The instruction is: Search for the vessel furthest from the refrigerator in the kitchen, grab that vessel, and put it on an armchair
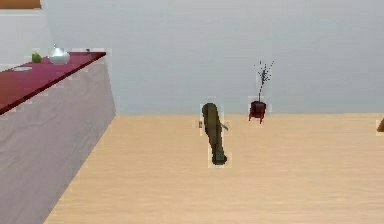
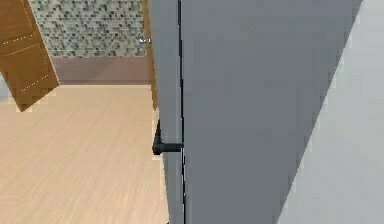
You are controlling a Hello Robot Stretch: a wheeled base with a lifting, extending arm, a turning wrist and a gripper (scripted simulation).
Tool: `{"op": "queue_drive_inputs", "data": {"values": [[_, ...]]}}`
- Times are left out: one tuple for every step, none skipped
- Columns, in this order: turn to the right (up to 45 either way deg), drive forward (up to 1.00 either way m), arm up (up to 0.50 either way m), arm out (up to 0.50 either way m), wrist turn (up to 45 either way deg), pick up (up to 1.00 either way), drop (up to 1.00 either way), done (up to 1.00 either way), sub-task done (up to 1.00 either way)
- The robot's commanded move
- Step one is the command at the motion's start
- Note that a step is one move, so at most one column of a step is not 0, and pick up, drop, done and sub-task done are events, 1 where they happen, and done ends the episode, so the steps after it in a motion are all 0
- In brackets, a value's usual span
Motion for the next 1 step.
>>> {"op": "queue_drive_inputs", "data": {"values": [[-15.0, 0.0, 0.0, 0.0, 0.0, 0.0, 0.0, 0.0, 0.0]]}}
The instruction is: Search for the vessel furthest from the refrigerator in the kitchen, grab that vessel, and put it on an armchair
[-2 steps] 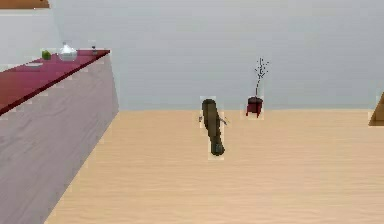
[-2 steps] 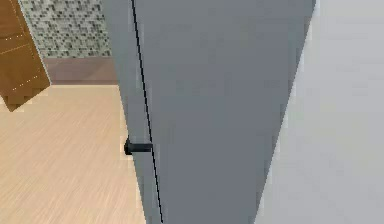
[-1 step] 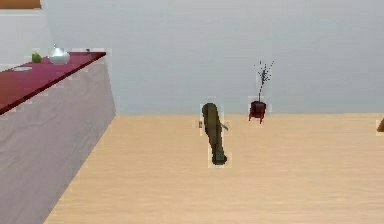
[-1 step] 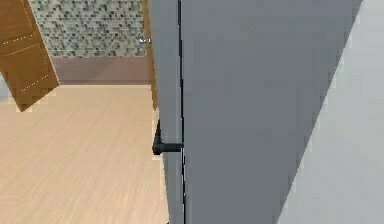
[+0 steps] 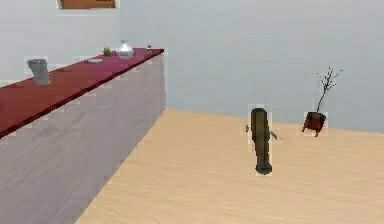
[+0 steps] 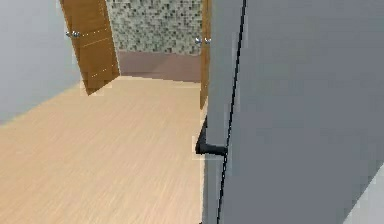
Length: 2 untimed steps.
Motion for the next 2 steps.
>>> {"op": "queue_drive_inputs", "data": {"values": [[0.0, 1.0, 0.0, 0.0, 0.0, 0.0, 0.0, 0.0, 0.0], [-9.0, 0.0, 0.0, 0.0, 0.0, 0.0, 0.0, 0.0, 0.0]]}}
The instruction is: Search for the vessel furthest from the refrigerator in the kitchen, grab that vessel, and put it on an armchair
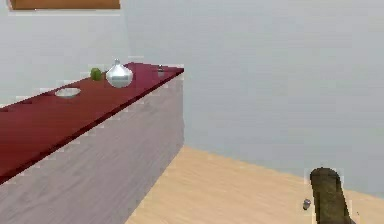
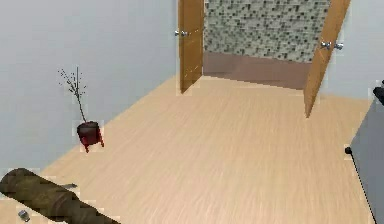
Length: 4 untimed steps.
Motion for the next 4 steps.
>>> {"op": "queue_drive_inputs", "data": {"values": [[0.0, 0.4, 0.0, 0.0, 0.0, 0.0, 0.0, 0.0, 0.0], [-45.0, 0.0, 0.0, 0.0, 0.0, 0.0, 0.0, 0.0, 0.0], [-45.0, 0.0, 0.0, 0.0, 0.0, 0.0, 0.0, 0.0, 0.0], [-45.0, 0.0, 0.0, 0.0, 0.0, 0.0, 0.0, 0.0, 0.0]]}}
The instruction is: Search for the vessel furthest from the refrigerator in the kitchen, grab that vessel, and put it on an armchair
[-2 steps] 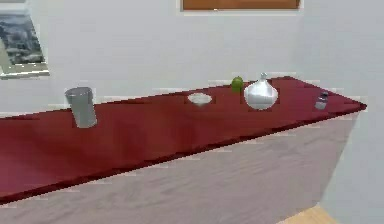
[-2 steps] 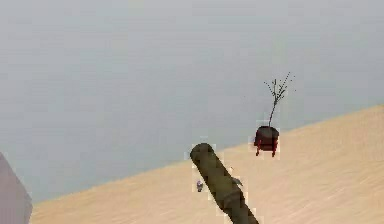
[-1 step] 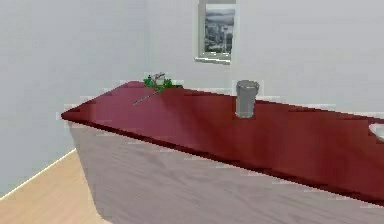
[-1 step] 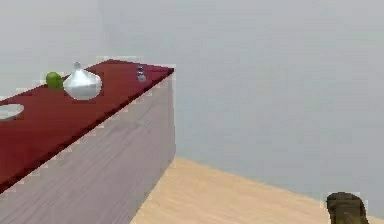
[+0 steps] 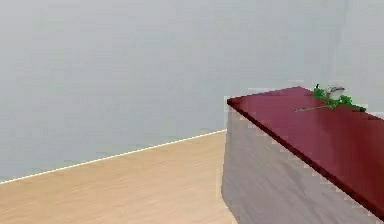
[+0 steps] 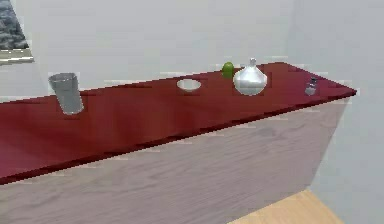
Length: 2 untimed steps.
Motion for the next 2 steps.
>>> {"op": "queue_drive_inputs", "data": {"values": [[-21.0, 0.0, 0.0, 0.0, 0.0, 0.0, 0.0, 0.0, 0.0], [0.0, 1.0, 0.0, 0.0, 0.0, 0.0, 0.0, 0.0, 0.0]]}}
